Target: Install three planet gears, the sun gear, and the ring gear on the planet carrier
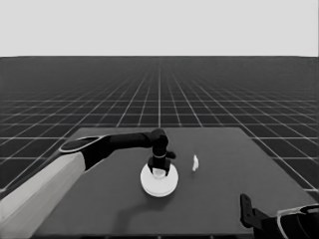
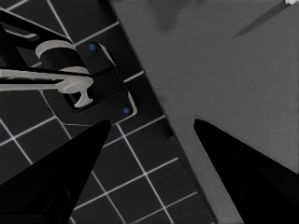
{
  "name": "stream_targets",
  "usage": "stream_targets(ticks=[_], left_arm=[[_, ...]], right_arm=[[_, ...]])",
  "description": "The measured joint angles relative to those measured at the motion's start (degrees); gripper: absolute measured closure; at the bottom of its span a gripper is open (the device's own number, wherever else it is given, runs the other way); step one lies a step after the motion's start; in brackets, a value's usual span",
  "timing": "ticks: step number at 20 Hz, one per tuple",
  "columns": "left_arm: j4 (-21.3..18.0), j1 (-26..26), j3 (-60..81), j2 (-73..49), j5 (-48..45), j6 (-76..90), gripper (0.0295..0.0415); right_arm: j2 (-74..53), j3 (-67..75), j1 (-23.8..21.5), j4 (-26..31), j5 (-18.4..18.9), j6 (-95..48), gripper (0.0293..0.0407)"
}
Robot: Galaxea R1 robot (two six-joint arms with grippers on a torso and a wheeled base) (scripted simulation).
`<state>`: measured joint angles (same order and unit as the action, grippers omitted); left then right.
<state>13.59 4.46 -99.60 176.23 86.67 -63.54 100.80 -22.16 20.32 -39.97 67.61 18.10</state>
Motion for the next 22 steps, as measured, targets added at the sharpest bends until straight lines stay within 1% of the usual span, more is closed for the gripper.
stream_targets(ticks=[22], left_arm=[[-0.02,0.07,-0.01,-0.01,0.03,11.00,0.0362]], right_arm=[[0.00,0.00,0.00,0.00,0.00,0.00,0.0315]])
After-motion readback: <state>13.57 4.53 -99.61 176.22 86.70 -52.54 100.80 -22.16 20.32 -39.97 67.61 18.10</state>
